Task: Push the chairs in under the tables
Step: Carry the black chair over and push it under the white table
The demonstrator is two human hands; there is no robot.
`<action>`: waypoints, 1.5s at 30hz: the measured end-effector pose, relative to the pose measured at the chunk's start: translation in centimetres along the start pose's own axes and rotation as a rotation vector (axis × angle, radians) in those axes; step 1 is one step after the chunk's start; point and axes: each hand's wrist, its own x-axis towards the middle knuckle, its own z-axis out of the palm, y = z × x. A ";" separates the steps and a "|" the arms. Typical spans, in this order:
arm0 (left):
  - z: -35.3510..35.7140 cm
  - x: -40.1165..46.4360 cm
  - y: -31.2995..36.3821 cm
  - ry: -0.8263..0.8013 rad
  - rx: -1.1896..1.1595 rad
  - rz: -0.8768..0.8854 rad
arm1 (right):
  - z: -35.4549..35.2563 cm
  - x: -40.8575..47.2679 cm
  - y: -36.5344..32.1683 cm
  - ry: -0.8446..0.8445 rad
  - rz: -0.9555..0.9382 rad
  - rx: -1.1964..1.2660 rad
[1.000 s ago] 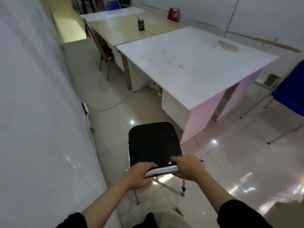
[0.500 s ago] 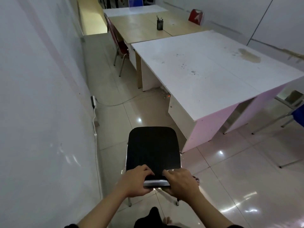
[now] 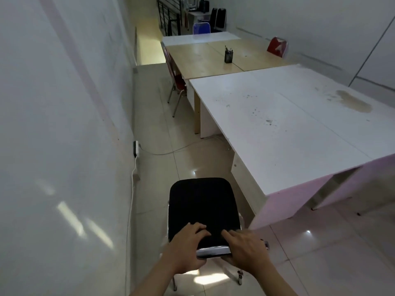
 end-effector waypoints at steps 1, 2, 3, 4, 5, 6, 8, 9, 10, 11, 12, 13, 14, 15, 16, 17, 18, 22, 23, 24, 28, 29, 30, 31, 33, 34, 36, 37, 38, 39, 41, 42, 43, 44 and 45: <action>-0.4 0.9 0.0 0.015 0.003 0.009 | -0.2 0.8 0.7 -0.006 -0.001 -0.019; -0.7 1.9 -0.2 0.031 0.001 0.014 | -0.2 1.6 1.5 -0.029 -0.002 -0.037; -1.0 2.8 -0.5 0.044 -0.003 0.020 | -0.5 2.6 2.0 -0.037 0.005 -0.061; -1.3 3.7 -0.8 0.063 -0.004 0.028 | -0.7 3.6 2.5 -0.044 0.017 -0.059; -1.6 4.5 -1.3 0.072 -0.006 0.031 | -0.9 4.5 2.9 -0.049 0.025 -0.057; -2.0 5.5 -2.0 0.088 -0.010 0.034 | -0.8 5.7 3.4 -0.044 0.024 -0.068; -2.6 7.0 -3.4 0.114 0.002 0.048 | -0.5 7.6 4.1 -0.030 0.035 -0.077; -3.1 8.1 -4.4 0.122 0.011 0.052 | -0.4 9.0 4.5 -0.031 0.039 -0.071; -3.6 9.1 -5.2 0.130 0.025 0.060 | -0.3 10.3 4.9 -0.029 0.041 -0.067; -4.1 9.9 -5.9 0.131 0.040 0.065 | -0.3 11.3 5.2 -0.027 0.049 -0.063; -4.8 11.4 -7.3 0.137 0.052 0.070 | 0.1 13.2 5.8 -0.023 0.050 -0.063; -5.3 12.2 -7.9 0.137 0.069 0.079 | 0.1 14.2 6.1 -0.016 0.060 -0.058; -5.9 13.4 -8.9 0.135 0.084 0.085 | 0.4 15.8 6.6 -0.008 0.061 -0.048; -6.4 14.6 -10.1 0.136 0.088 0.091 | 0.6 17.3 7.1 -0.008 0.070 -0.034; -6.9 15.6 -10.7 0.144 0.091 0.104 | 0.8 18.4 7.6 0.005 0.072 -0.033; -7.4 16.7 -11.6 0.147 0.088 0.116 | 0.8 19.7 8.1 -0.003 0.082 -0.041; -7.9 17.7 -12.2 0.152 0.079 0.130 | 0.7 20.9 8.6 -0.002 0.089 -0.058; -9.8 21.2 -14.8 0.152 0.024 0.187 | 0.6 24.9 9.7 -0.030 0.174 -0.067; -10.3 22.1 -15.6 0.148 0.019 0.212 | 0.6 25.9 9.8 -0.057 0.203 -0.071; -10.6 22.7 -16.4 0.141 0.012 0.232 | 0.6 26.7 9.7 -0.076 0.222 -0.071; -12.2 25.7 -19.7 0.163 0.038 0.323 | 0.5 30.1 9.8 -0.138 0.303 -0.039; -12.6 26.6 -20.6 0.156 0.040 0.338 | 0.6 31.1 9.8 -0.143 0.325 -0.035; -13.1 27.2 -21.3 0.143 0.041 0.341 | 0.6 32.0 9.8 -0.145 0.338 -0.036; -13.6 27.8 -22.1 0.109 0.044 0.332 | 0.5 32.8 9.6 -0.143 0.346 -0.039; -15.2 29.4 -23.8 0.008 0.080 0.313 | 0.5 35.0 9.4 -0.136 0.354 -0.048; -16.0 30.1 -24.4 -0.039 0.108 0.309 | 0.5 36.0 9.4 -0.121 0.358 -0.059; -17.5 31.9 -25.9 -0.079 0.136 0.323 | 0.6 38.2 9.5 -0.113 0.369 -0.064; -18.2 32.7 -26.3 -0.098 0.147 0.337 | 0.5 39.1 9.6 -0.106 0.380 -0.064; -18.9 33.7 -27.2 -0.124 0.157 0.348 | 0.8 40.5 9.8 -0.100 0.390 -0.060; -19.4 34.6 -28.0 -0.155 0.171 0.361 | 0.9 41.6 10.0 -0.089 0.407 -0.051; -20.4 36.8 -30.1 -0.176 0.222 0.394 | 1.1 44.4 10.3 -0.096 0.439 -0.030; -21.0 38.0 -31.3 -0.181 0.252 0.411 | 1.4 46.0 10.6 -0.085 0.437 -0.028; -21.4 39.2 -32.4 -0.188 0.284 0.430 | 1.6 47.3 10.8 -0.081 0.450 -0.027; -22.0 40.6 -33.5 -0.195 0.314 0.443 | 1.8 48.7 11.2 -0.078 0.460 -0.025; -22.6 42.1 -34.7 -0.210 0.327 0.441 | 1.8 50.3 11.5 -0.101 0.479 0.001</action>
